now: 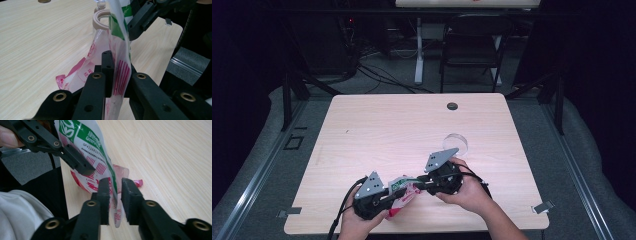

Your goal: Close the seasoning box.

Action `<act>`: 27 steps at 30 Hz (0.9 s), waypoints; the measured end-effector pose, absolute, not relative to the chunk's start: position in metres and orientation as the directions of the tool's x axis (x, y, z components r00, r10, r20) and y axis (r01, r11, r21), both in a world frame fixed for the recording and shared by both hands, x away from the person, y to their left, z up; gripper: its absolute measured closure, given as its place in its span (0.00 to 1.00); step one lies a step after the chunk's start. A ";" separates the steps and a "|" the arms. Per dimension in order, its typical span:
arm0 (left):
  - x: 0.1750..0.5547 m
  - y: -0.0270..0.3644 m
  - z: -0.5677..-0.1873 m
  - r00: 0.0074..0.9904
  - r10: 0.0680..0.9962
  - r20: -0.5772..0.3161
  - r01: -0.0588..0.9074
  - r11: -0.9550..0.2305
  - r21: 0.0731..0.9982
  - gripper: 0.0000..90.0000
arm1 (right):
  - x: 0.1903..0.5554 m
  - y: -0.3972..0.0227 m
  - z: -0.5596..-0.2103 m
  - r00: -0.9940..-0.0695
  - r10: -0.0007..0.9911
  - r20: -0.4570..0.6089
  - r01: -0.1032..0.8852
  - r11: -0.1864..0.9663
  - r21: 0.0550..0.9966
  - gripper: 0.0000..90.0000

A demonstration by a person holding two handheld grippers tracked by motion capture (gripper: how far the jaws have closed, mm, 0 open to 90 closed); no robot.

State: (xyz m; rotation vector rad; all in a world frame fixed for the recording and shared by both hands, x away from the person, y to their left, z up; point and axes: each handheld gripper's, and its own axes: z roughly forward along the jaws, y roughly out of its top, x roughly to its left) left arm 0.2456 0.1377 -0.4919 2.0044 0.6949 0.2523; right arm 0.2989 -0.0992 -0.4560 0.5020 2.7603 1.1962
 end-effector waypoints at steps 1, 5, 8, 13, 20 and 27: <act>0.245 0.138 -0.492 0.816 0.569 -0.103 0.367 -0.372 0.853 0.95 | 0.299 -0.099 -0.456 -0.942 0.332 0.049 0.262 0.638 0.724 0.90; 0.242 0.140 -0.494 0.799 0.591 -0.112 0.380 -0.352 0.855 0.88 | 0.299 -0.099 -0.457 -0.943 0.324 0.069 0.272 0.637 0.722 1.00; 0.241 0.142 -0.497 0.785 0.608 -0.119 0.394 -0.342 0.853 0.75 | 0.299 -0.098 -0.457 -0.943 0.326 0.064 0.268 0.631 0.729 1.00; 0.235 0.143 -0.510 0.728 0.681 -0.082 0.405 -0.330 0.853 0.56 | 0.297 -0.097 -0.456 -0.942 0.330 0.061 0.266 0.621 0.737 1.00; 0.230 0.144 -0.528 0.677 0.732 -0.079 0.429 -0.305 0.850 0.45 | 0.295 -0.096 -0.455 -0.940 0.338 0.055 0.265 0.618 0.740 1.00; 0.230 0.137 -0.538 0.664 0.745 -0.069 0.447 -0.321 0.835 0.33 | 0.295 -0.096 -0.456 -0.940 0.337 0.053 0.263 0.616 0.743 1.00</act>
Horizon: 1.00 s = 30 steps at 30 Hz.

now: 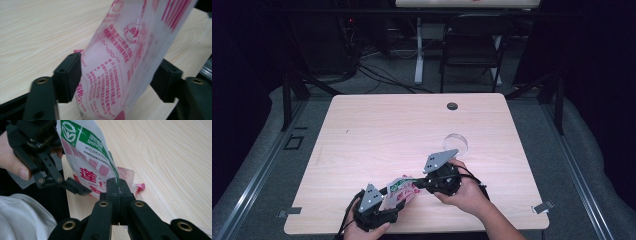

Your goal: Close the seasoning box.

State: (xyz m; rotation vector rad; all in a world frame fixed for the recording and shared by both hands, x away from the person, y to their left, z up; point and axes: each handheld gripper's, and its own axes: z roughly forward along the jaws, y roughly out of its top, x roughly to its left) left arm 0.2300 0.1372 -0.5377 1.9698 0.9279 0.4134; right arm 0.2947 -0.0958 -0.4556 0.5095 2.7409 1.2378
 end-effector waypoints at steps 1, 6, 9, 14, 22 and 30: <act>0.230 0.136 -0.540 0.656 0.752 -0.060 0.448 -0.325 0.833 0.30 | 0.294 -0.096 -0.456 -0.940 0.338 0.053 0.263 0.614 0.744 1.00; 0.234 0.135 -0.549 0.635 0.769 -0.076 0.485 -0.319 0.814 0.29 | 0.294 -0.096 -0.456 -0.940 0.337 0.049 0.260 0.616 0.743 1.00; 0.235 0.134 -0.553 0.633 0.771 -0.072 0.492 -0.329 0.806 0.29 | 0.294 -0.097 -0.456 -0.941 0.334 0.051 0.259 0.617 0.743 1.00; 0.239 0.132 -0.559 0.618 0.783 -0.073 0.501 -0.320 0.804 0.28 | 0.294 -0.097 -0.457 -0.938 0.343 0.053 0.265 0.609 0.748 1.00; 0.243 0.136 -0.563 0.611 0.783 -0.119 0.523 -0.286 0.803 0.25 | 0.294 -0.099 -0.458 -0.939 0.340 0.055 0.264 0.609 0.747 1.00; 0.245 0.133 -0.570 0.603 0.787 -0.128 0.544 -0.288 0.788 0.25 | 0.293 -0.100 -0.459 -0.939 0.338 0.054 0.262 0.609 0.749 1.00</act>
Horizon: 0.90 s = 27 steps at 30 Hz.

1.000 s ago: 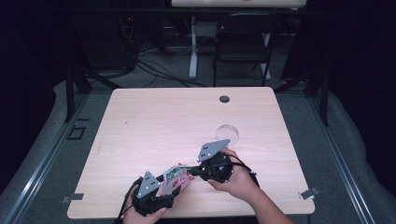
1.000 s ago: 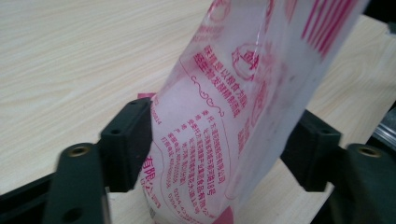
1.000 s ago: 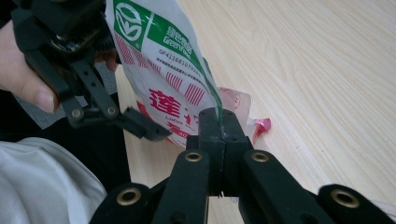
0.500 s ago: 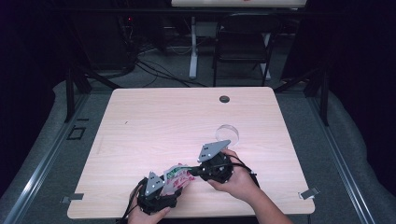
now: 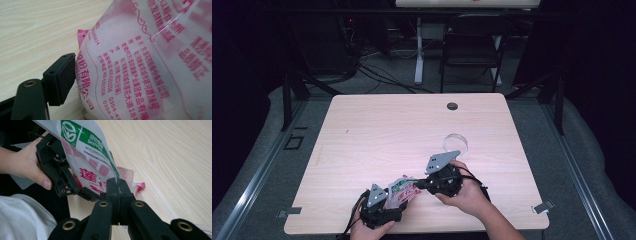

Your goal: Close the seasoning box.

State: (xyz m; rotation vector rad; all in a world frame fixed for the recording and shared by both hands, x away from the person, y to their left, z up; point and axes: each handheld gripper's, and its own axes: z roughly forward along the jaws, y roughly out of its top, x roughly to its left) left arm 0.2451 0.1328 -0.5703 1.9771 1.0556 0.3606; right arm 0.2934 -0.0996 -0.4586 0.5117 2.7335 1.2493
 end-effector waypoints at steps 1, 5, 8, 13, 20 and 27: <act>0.246 0.133 -0.571 0.604 0.786 -0.132 0.547 -0.288 0.786 0.25 | 0.293 -0.100 -0.459 -0.939 0.339 0.056 0.264 0.607 0.750 1.00; 0.247 0.132 -0.574 0.604 0.786 -0.132 0.552 -0.294 0.780 0.24 | 0.293 -0.100 -0.460 -0.939 0.339 0.061 0.266 0.602 0.753 1.00; 0.248 0.131 -0.576 0.604 0.786 -0.132 0.559 -0.300 0.773 0.24 | 0.293 -0.101 -0.460 -0.938 0.340 0.063 0.269 0.603 0.751 1.00; 0.249 0.130 -0.580 0.599 0.788 -0.141 0.574 -0.301 0.762 0.23 | 0.293 -0.101 -0.460 -0.937 0.343 0.063 0.271 0.600 0.753 1.00; 0.251 0.128 -0.584 0.604 0.787 -0.128 0.577 -0.320 0.751 0.23 | 0.293 -0.101 -0.460 -0.937 0.343 0.058 0.268 0.604 0.750 1.00; 0.252 0.127 -0.589 0.597 0.791 -0.134 0.595 -0.325 0.735 0.23 | 0.293 -0.101 -0.460 -0.938 0.341 0.055 0.266 0.610 0.746 1.00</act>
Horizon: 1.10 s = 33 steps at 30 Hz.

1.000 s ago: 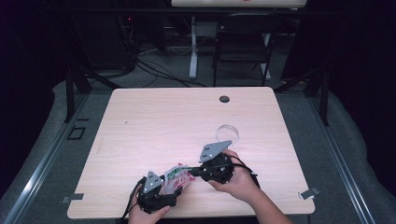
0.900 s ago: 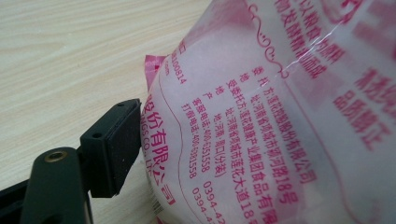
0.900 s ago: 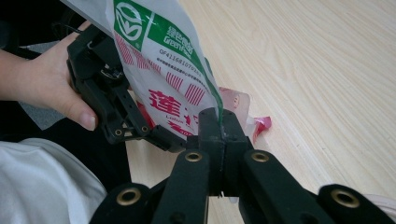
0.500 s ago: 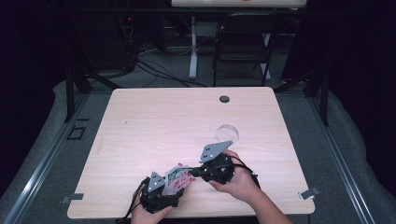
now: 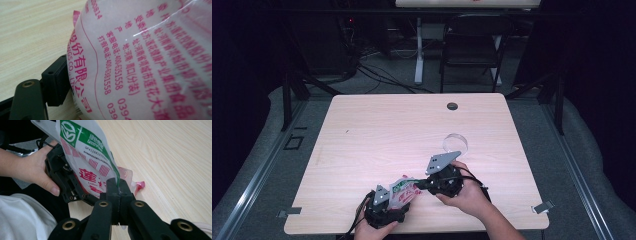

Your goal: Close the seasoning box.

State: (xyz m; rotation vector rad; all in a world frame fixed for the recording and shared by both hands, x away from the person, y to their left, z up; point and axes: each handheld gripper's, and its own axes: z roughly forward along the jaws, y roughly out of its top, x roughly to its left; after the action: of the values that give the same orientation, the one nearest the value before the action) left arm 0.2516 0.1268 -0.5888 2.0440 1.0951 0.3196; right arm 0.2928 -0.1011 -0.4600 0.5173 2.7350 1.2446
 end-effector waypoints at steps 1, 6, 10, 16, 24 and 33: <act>0.251 0.127 -0.590 0.599 0.791 -0.126 0.587 -0.326 0.741 0.23 | 0.293 -0.101 -0.460 -0.937 0.344 0.054 0.267 0.609 0.747 1.00; 0.251 0.127 -0.590 0.605 0.789 -0.108 0.576 -0.341 0.743 0.23 | 0.293 -0.101 -0.460 -0.937 0.344 0.056 0.268 0.609 0.747 1.00; 0.250 0.125 -0.593 0.610 0.789 -0.075 0.552 -0.355 0.754 0.23 | 0.293 -0.101 -0.460 -0.937 0.345 0.053 0.268 0.613 0.743 1.00; 0.247 0.123 -0.596 0.616 0.788 -0.017 0.511 -0.383 0.769 0.29 | 0.293 -0.101 -0.461 -0.935 0.350 0.052 0.270 0.610 0.745 1.00; 0.246 0.125 -0.596 0.610 0.792 -0.022 0.506 -0.368 0.780 0.39 | 0.292 -0.101 -0.461 -0.937 0.346 0.055 0.269 0.608 0.747 1.00; 0.247 0.127 -0.595 0.610 0.792 -0.033 0.512 -0.362 0.779 0.45 | 0.293 -0.101 -0.461 -0.937 0.344 0.057 0.268 0.606 0.749 1.00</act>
State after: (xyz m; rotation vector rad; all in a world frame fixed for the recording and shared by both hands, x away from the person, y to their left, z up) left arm 0.2473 0.1275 -0.5946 2.0446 1.0256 0.4496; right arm 0.2926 -0.1014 -0.4612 0.5217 2.7311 1.2509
